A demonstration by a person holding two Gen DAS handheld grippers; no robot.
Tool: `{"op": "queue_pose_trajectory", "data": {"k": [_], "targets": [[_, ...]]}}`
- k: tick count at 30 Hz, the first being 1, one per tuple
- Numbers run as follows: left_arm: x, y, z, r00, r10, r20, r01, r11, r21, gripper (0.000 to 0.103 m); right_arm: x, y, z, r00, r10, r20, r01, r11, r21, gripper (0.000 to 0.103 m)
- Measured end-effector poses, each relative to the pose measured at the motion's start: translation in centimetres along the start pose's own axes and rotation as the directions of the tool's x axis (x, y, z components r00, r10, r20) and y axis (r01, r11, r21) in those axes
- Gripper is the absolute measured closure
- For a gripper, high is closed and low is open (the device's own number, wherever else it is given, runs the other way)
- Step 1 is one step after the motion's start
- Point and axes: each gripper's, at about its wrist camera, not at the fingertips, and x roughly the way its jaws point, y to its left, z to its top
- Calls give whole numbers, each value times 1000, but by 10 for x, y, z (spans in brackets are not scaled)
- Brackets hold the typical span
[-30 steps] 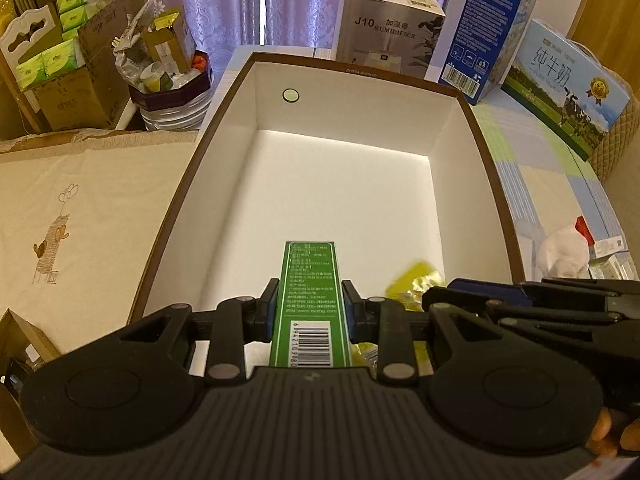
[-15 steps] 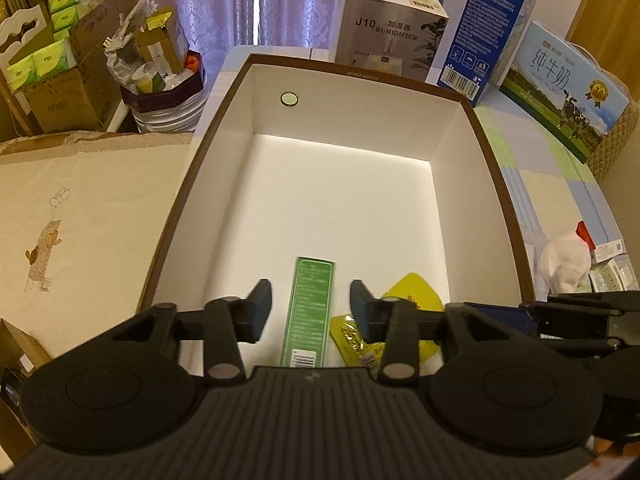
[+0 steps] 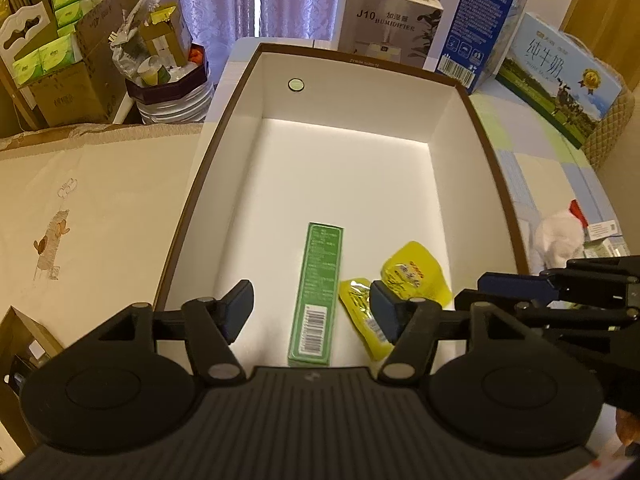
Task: Organize objects
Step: 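Open both tools to drop the green box and yellow packet into the box, then move both tools back toward the scrunchie and white tube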
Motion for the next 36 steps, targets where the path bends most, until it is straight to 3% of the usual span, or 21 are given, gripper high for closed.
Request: {"op": "queue_pose_trajectory", "data": {"k": [18,36], "targets": [[-51,-66,-36,999,-36,38,35,999,30,30,-87,-42,-41,992,62,106,-74,991,109,84],[-56,-160,-73,998,-70,-5,70,996,58,27,-148,-119,-93,997,16,79,-32,977,211,84]]}}
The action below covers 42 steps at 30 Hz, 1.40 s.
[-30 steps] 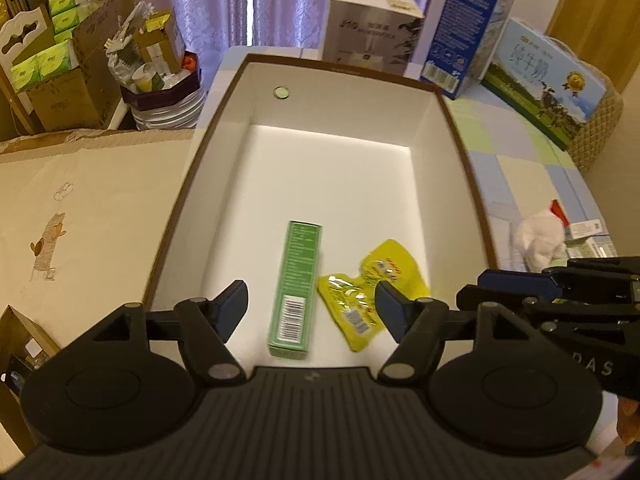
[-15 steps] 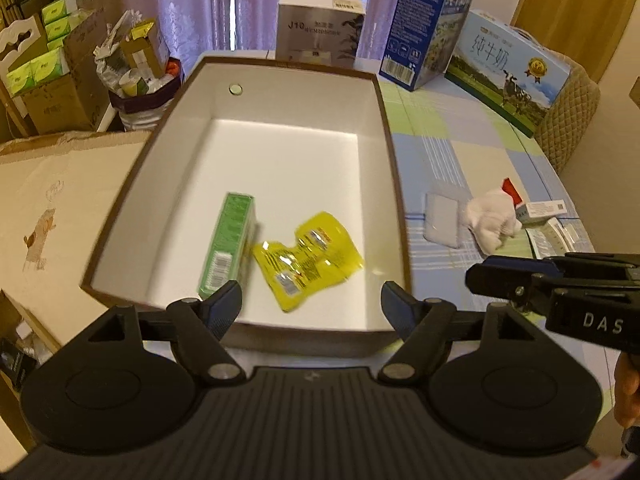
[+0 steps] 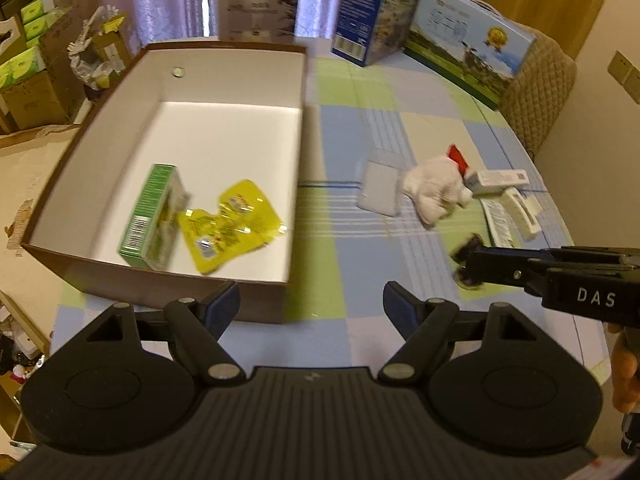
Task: Organize objects
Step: 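Move both tools back toward the scrunchie and white tube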
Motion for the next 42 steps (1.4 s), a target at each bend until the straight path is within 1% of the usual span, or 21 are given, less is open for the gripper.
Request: {"op": "queue_pose_trajectory", "data": {"k": [8,10,12,14,20,22,24,26,29,31,33,37,41,42], "targets": [[11,-38,-7,999,-30,-36,31,998,45,27,-23,-40,-13,1000,-20,-24,22,997,72,83],[14,-49,-8,998,-38,-48,41,997,62,27,-25,-53,-16,998,-2,-64,9,994,109,83],[19,-61,-9,997,-51,-61,56,995,82,27,-26,-71,-21,993,49,-105,-27,980,199,83],[24,-72,-11,995,-64,-74,71,992,103,27,-32,-85,-26,992,68,-109,-39,968,247,83],[40,-102,-12,990,-93,-103,108,982,153,27,-47,-113,-33,992,4,-126,32,958,283,82],[46,-110,-12,990,-96,-106,113,979,167,27,-49,-120,-34,990,-28,-135,65,958,279,78],[52,-117,-11,989,-102,-108,120,977,175,27,-52,-129,-37,990,-54,-133,90,955,283,62],[60,-123,-11,988,-108,-107,127,975,185,27,-53,-136,-38,989,-76,-128,110,951,288,56],[71,-132,-10,987,-118,-109,138,970,200,27,-55,-146,-41,987,-103,-124,136,947,292,51],[79,-139,-10,986,-129,-108,150,966,210,27,-57,-152,-42,987,-119,-112,148,945,292,46],[86,-144,-10,985,-138,-106,159,963,219,27,-57,-159,-43,986,-126,-106,153,942,299,37],[105,-157,-11,982,-158,-105,179,952,246,27,-59,-175,-47,984,-143,-105,170,929,329,31],[123,-166,-11,981,-162,-108,186,943,276,28,-61,-187,-50,974,-191,-120,220,918,331,30],[128,-168,-10,980,-164,-111,189,940,284,31,-62,-191,-50,970,-208,-124,238,914,330,30]]}}
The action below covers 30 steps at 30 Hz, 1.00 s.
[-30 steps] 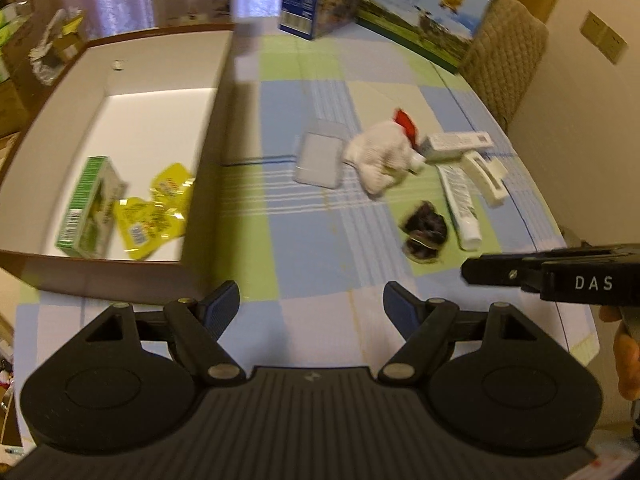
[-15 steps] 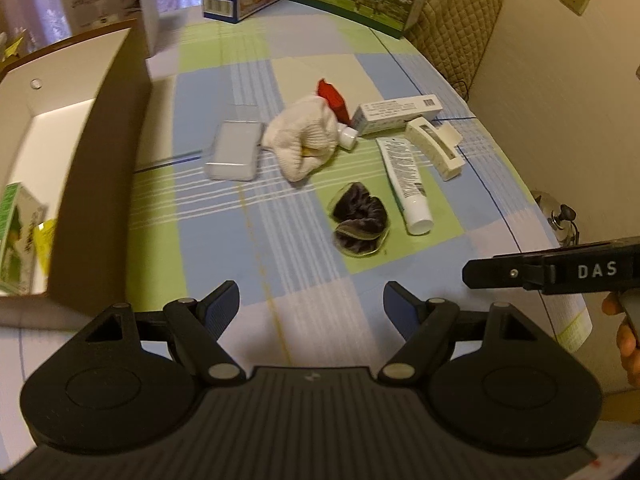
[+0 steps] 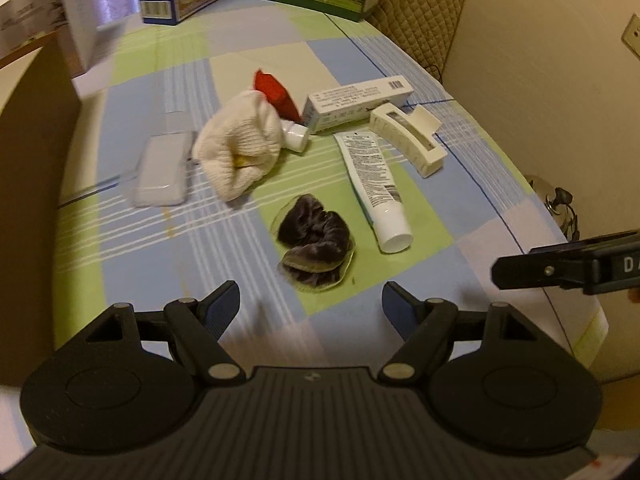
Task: Organize objects
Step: 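Move both tools back toward the scrunchie and white tube, then grasp the brown scrunchie with the left tool while the right tool grasps the white tube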
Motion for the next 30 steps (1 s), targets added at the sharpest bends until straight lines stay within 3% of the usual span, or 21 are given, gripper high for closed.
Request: {"op": "queue_pose_trajectory", "data": {"k": [6,20,24,30], "targets": [[23,-5,10,1000,-4,-8,5,999,49,37,-2,-24,2,997,-79,9,79,996,44,30],[59,-9,26,1000,17,-14,-14,988,153,44,-1,-34,9,990,-140,21,138,988,65,30],[64,-6,28,1000,11,-18,-8,989,148,54,3,-29,11,991,-134,23,133,990,46,30],[58,-4,25,1000,3,16,-5,987,161,78,14,-11,17,996,-80,42,81,997,-21,30]]}}
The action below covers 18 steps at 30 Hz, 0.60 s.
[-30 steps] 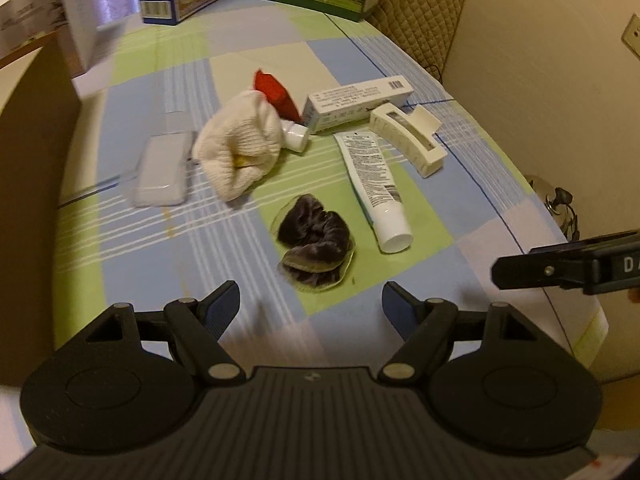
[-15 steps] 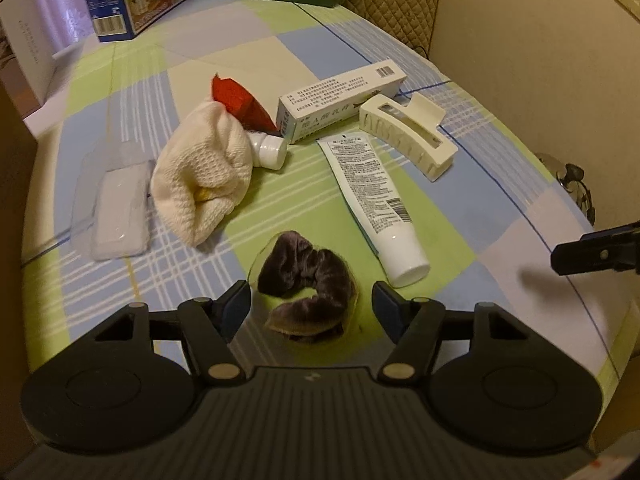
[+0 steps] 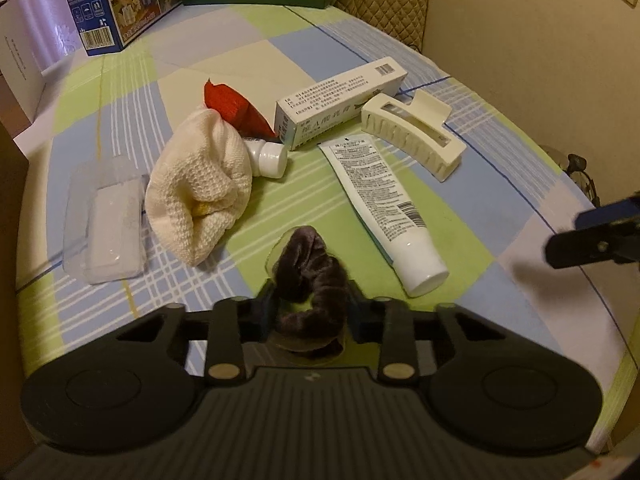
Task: Organize objects
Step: 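Grasp the brown scrunchie with the left tool while the right tool grasps the white tube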
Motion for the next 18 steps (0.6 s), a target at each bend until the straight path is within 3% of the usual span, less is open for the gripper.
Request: {"op": "queue_pose_trajectory", "data": {"k": [6,11,18], "targets": [[-14,20,-15,999,54,0,-54,994,-96,81,22,32,10,997,74,17,-72,994,-82,30],[-30,50,-31,995,101,-10,-101,972,-213,81,46,56,19,996,86,22,-82,987,-137,32],[-44,70,-46,991,129,-26,-131,947,-295,80,79,68,29,999,36,24,-32,990,-139,57]]}}
